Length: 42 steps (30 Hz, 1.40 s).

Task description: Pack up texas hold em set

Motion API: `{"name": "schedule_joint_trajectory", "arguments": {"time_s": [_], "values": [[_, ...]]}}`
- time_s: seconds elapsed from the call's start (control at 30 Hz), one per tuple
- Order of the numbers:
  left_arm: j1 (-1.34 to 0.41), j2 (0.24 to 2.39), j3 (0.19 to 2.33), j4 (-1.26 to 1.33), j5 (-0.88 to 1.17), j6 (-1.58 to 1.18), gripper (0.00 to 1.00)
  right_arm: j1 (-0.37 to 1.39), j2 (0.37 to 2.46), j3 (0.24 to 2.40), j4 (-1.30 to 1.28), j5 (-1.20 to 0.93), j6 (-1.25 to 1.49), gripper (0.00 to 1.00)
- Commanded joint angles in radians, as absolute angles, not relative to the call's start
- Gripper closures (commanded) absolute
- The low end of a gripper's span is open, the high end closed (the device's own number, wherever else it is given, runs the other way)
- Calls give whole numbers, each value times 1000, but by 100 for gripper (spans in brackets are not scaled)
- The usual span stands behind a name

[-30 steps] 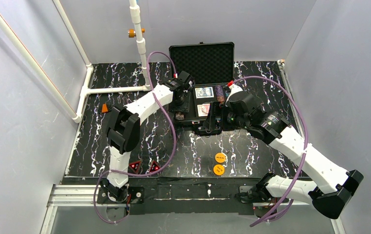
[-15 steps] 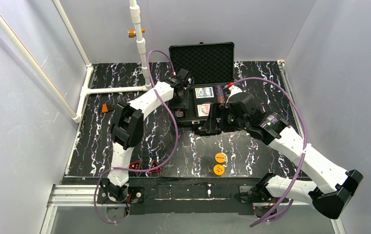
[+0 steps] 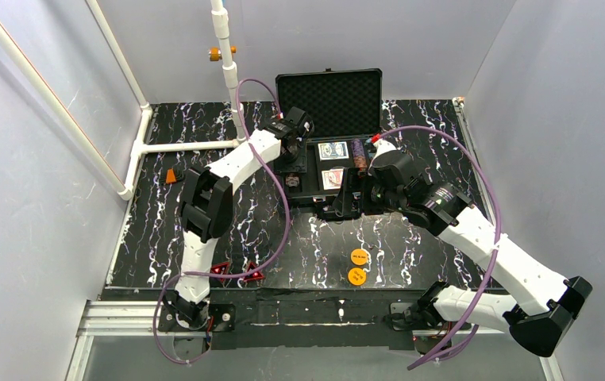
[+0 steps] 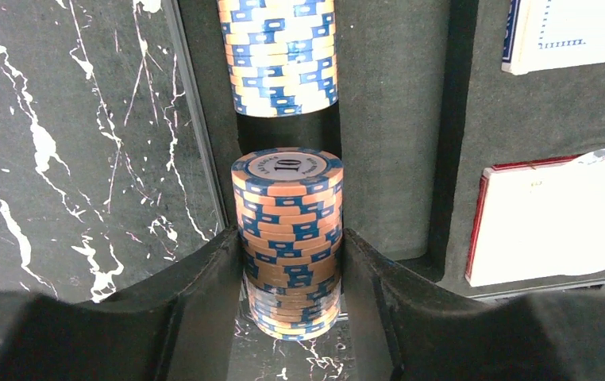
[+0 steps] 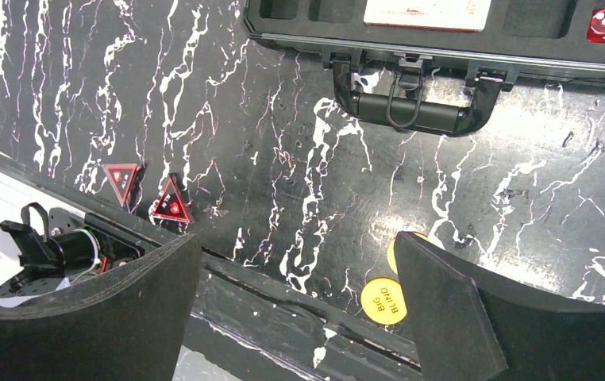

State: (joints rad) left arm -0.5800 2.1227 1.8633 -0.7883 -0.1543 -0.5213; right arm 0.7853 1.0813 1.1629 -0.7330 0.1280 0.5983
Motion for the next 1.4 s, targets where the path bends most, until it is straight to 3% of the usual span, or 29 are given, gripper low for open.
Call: {"name": "schedule_joint_trajectory", "arguments": {"time_s": [0.0, 0.13, 0.23, 0.47, 0.63, 1.37], "values": [[-577, 2079, 1881, -794, -137, -520, 51, 780, 1053, 1151, -724, 144, 589, 1], [-577, 2020, 1837, -781, -134, -506, 42, 780, 1052, 1145, -718, 141, 591, 2], [-578, 1966, 1794, -775, -129, -497, 41, 779, 1052, 1144, -714, 137, 592, 1], [-593, 1830, 1614, -734, -109, -519, 68, 778, 1052, 1136, -702, 134, 598, 2], [-605, 1796, 1512, -666, -68, -537, 79, 778, 1056, 1131, -693, 130, 601, 2], [-615, 1924, 1531, -567, -86, -570, 87, 779, 1054, 1138, -716, 149, 590, 2]]}}
